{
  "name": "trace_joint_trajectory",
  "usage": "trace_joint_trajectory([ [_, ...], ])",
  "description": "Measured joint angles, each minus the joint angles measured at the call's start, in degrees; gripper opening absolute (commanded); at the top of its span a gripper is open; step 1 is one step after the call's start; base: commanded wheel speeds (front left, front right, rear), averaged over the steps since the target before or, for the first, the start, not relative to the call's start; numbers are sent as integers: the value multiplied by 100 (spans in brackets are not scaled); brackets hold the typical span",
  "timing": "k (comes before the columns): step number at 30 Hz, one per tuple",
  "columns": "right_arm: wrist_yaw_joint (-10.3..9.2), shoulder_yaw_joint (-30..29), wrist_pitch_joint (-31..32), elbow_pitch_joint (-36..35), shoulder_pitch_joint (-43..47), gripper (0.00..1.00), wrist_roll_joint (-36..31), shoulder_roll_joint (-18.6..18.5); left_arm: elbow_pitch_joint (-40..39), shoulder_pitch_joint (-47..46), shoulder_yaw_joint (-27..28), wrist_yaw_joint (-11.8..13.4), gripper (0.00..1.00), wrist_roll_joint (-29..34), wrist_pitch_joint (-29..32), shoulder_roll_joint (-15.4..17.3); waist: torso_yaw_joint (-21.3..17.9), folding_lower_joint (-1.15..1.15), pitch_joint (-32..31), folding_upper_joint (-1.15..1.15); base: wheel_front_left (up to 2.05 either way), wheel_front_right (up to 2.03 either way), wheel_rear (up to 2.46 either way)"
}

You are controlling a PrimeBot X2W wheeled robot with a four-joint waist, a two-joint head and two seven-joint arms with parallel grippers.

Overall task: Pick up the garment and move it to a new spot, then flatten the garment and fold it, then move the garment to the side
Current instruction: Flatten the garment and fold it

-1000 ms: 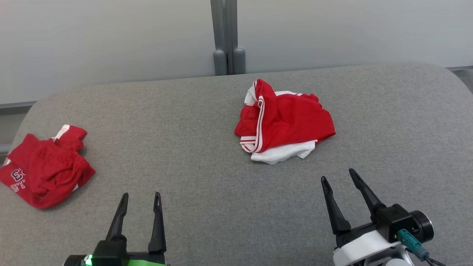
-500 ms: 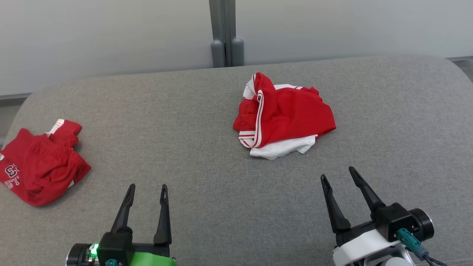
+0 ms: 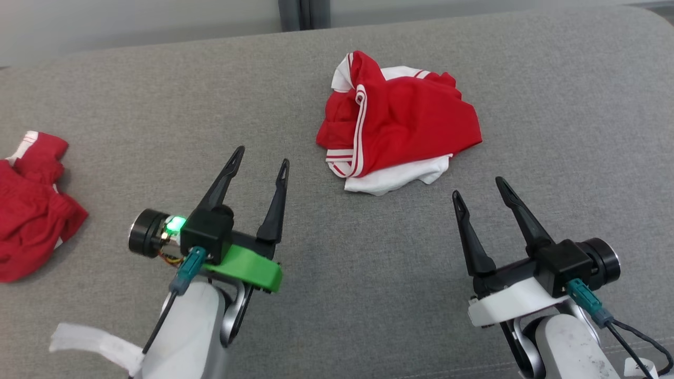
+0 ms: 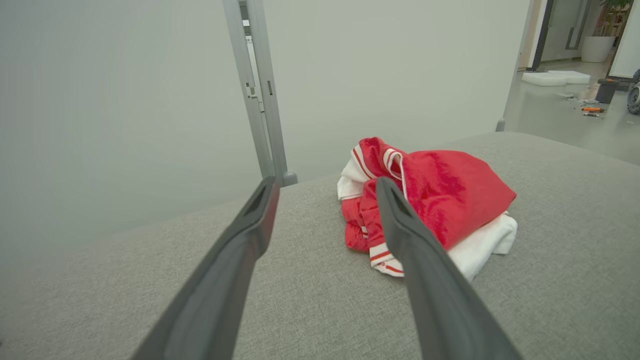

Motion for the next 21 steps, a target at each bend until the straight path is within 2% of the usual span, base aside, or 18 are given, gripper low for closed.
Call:
trace_joint_trajectory([
  [3, 0, 26, 0, -19, -128, 100, -7, -1, 516, -520, -270, -81, 100, -63, 1, -4, -115, 0, 231, 0, 0, 0, 0],
  [9, -1, 157, 0, -81, -283, 100, 75, -4, 1577, -1630, -810, -123, 100, -755, 1, -12, -478, 0, 595, 0, 0, 0, 0],
  [15, 0, 214, 0, -122, -351, 100, 202, -4, 2277, -2511, -1067, -122, 100, -1066, 22, -15, -862, 0, 888, 0, 0, 0, 0],
  [18, -1, 209, 0, -154, -405, 100, 288, -4, 2607, -2832, -1048, -13, 100, -1043, 121, -3, -1040, 0, 1027, 0, 0, 0, 0],
  [21, 0, 230, 0, -170, -452, 100, 336, -3, 2825, -3109, -940, 205, 100, -1022, 116, 25, -1202, 0, 1160, 0, 0, 0, 0],
])
